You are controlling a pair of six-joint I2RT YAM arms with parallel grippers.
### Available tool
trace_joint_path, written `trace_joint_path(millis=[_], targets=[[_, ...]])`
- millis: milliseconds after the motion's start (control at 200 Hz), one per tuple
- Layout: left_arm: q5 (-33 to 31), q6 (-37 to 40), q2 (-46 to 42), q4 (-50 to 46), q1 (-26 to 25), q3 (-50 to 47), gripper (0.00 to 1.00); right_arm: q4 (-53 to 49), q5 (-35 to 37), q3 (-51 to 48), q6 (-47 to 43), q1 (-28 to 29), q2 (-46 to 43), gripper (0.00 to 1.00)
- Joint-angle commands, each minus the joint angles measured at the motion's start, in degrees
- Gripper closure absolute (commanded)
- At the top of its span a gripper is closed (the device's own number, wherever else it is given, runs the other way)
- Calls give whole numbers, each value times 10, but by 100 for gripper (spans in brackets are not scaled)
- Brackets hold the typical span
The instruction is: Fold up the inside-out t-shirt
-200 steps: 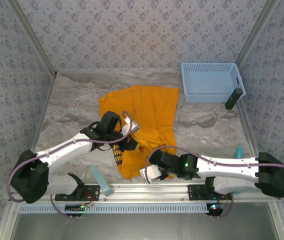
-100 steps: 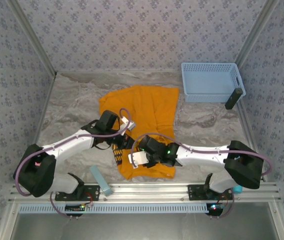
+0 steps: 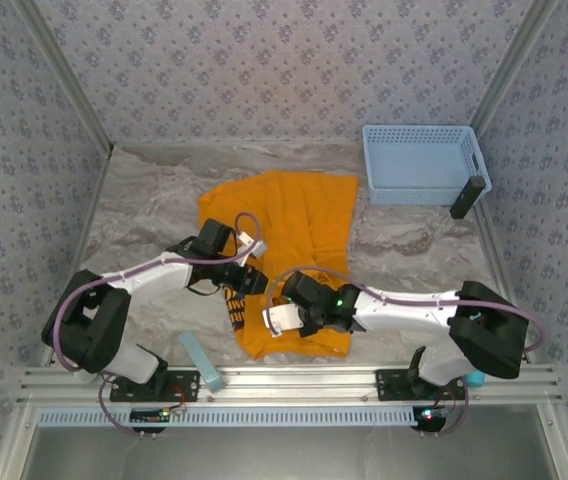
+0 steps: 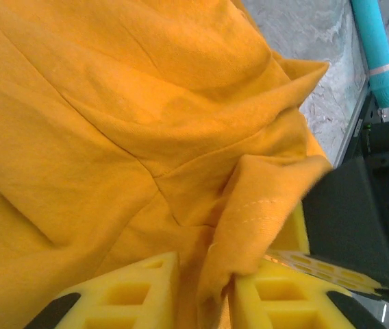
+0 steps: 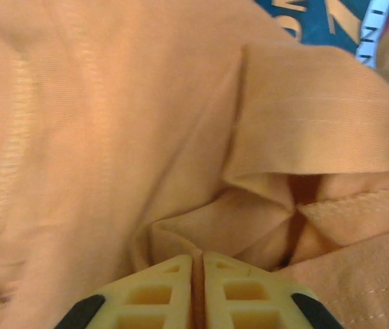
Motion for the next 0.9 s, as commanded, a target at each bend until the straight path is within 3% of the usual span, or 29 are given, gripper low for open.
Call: trace_joint_path(millis=[0, 60, 225, 300, 435, 520, 605, 740, 895], targets=[[4, 8, -5, 9, 7, -6, 72, -52, -50, -23, -15, 20, -65, 94], [-11, 11, -7, 6, 8, -9, 70, -62, -60, -36, -17, 37, -98, 98], [-25, 6, -3, 14, 9, -16, 65, -78, -81, -70, -19, 81, -142, 97], [-19, 2, -10, 11, 9, -15, 63, -75, -78, -79, -19, 93, -144, 85], [-3, 11, -46, -19, -1, -16, 59, -84, -91, -72, -9, 87, -142, 76], [-37, 7, -75, -51, -23, -17, 56, -95, -110, -54, 17, 70, -150, 60], [-54, -14, -96, -43, -59, -28, 51, -80, -137, -44, 59, 46, -164, 53], [-109, -66, -104, 10, -123, -37, 46, -29, -151, -39, 139, 15, -141, 47], [-175, -79, -68, 31, -133, -22, 44, 14, -156, -58, 181, 7, -117, 47]])
